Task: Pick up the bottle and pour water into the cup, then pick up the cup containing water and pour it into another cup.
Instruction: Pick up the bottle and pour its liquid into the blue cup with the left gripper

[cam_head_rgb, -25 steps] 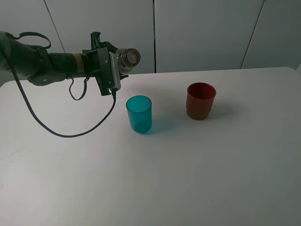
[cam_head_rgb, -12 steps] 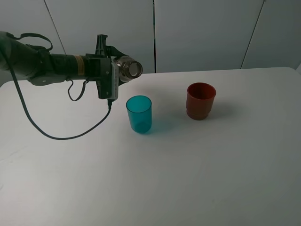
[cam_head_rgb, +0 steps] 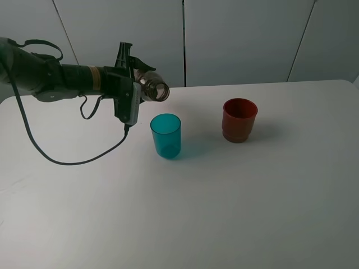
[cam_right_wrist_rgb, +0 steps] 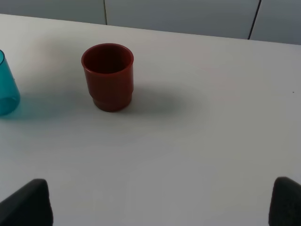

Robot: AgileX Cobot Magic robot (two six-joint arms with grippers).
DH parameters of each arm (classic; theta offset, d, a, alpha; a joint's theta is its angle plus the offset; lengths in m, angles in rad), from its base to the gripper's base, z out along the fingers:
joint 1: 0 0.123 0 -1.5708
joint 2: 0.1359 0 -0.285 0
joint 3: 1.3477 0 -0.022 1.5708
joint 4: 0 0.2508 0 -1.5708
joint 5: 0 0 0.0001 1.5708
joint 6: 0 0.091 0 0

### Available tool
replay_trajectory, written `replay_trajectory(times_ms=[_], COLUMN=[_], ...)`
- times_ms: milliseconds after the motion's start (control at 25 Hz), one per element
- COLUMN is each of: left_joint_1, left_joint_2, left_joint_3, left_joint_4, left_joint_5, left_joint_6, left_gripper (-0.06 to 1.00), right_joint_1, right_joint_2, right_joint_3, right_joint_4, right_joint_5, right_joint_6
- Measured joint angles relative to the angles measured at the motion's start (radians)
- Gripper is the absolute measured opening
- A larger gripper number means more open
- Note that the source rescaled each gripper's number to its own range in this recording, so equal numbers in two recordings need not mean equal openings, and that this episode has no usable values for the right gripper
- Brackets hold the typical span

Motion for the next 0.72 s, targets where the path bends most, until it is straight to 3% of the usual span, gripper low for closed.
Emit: replay_trajectory(times_ms=[720], left_joint_1=[-0.011], left_joint_2=[0.0], left_joint_3=[0.0], left_joint_4=[-0.115], left_joint_5=[0.029], left_joint_6=[0.242], left_gripper=[0.01], right_joint_1=[0.0], right_joint_2=[0.0], right_joint_3=[0.0], right_joint_4=[0.0], right_joint_5=[0.0], right_joint_6=[0.0])
